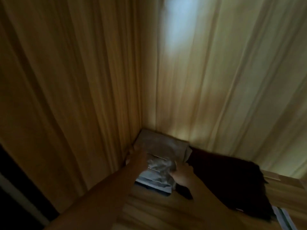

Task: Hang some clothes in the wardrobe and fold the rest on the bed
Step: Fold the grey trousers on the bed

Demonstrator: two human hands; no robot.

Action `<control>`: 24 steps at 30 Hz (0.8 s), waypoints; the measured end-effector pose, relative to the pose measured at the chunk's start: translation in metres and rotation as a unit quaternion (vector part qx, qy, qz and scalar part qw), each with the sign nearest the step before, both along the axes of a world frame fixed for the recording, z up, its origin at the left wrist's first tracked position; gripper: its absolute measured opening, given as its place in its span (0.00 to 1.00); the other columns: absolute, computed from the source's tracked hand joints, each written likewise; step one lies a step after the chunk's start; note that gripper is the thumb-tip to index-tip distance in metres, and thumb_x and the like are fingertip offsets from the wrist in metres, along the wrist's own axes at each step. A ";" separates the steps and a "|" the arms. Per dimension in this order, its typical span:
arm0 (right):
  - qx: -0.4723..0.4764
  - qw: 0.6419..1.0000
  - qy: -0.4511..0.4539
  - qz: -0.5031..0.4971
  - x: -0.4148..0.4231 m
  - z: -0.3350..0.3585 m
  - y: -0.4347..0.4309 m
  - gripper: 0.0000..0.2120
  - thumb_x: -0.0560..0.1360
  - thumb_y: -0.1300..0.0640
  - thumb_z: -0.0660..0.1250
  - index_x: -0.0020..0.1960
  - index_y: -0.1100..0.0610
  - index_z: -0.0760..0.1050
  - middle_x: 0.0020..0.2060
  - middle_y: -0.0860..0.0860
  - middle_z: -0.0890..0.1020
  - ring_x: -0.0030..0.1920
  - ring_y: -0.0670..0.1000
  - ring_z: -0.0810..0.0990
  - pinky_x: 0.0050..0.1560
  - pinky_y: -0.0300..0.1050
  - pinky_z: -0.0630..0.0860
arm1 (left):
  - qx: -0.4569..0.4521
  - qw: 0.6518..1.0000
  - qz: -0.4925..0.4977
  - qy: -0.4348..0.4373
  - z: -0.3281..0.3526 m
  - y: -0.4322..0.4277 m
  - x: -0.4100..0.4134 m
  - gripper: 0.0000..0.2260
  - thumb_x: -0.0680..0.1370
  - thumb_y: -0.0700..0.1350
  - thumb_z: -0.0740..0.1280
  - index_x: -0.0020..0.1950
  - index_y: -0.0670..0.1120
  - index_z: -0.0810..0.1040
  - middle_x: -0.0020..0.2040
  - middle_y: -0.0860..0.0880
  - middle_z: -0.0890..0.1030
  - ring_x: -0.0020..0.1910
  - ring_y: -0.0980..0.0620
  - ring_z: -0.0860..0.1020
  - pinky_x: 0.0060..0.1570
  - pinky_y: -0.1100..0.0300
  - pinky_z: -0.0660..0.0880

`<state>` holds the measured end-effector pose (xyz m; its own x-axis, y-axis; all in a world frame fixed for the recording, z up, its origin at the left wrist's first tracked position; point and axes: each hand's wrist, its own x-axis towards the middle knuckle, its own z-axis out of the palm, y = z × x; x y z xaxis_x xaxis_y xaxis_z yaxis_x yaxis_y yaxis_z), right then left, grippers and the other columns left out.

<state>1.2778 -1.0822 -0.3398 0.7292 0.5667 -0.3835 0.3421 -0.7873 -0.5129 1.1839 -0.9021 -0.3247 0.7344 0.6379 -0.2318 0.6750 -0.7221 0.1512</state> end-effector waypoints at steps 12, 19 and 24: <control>-0.009 0.985 -0.168 0.025 0.023 -0.044 0.059 0.36 0.78 0.27 0.45 0.81 0.41 0.48 0.82 0.54 0.41 0.79 0.66 0.36 0.75 0.72 0.40 | 0.117 0.983 -0.103 -0.095 -0.035 0.027 0.030 0.28 0.84 0.59 0.51 0.82 0.50 0.52 0.82 0.45 0.52 0.81 0.44 0.48 0.78 0.42 0.51; -0.011 0.977 -0.212 0.016 0.018 -0.085 0.062 0.35 0.76 0.27 0.44 0.80 0.38 0.46 0.82 0.51 0.48 0.78 0.68 0.37 0.75 0.73 0.43 | 0.133 0.980 -0.119 -0.088 -0.084 0.040 0.026 0.36 0.78 0.65 0.34 0.83 0.52 0.54 0.83 0.46 0.52 0.82 0.46 0.44 0.79 0.48 0.48; -0.008 0.990 -0.136 0.031 0.037 -0.081 0.070 0.34 0.74 0.26 0.46 0.78 0.35 0.53 0.82 0.49 0.50 0.80 0.66 0.41 0.75 0.71 0.48 | 0.093 0.984 -0.110 -0.100 -0.084 0.050 0.035 0.29 0.82 0.63 0.45 0.82 0.53 0.57 0.82 0.47 0.56 0.82 0.47 0.49 0.78 0.49 0.52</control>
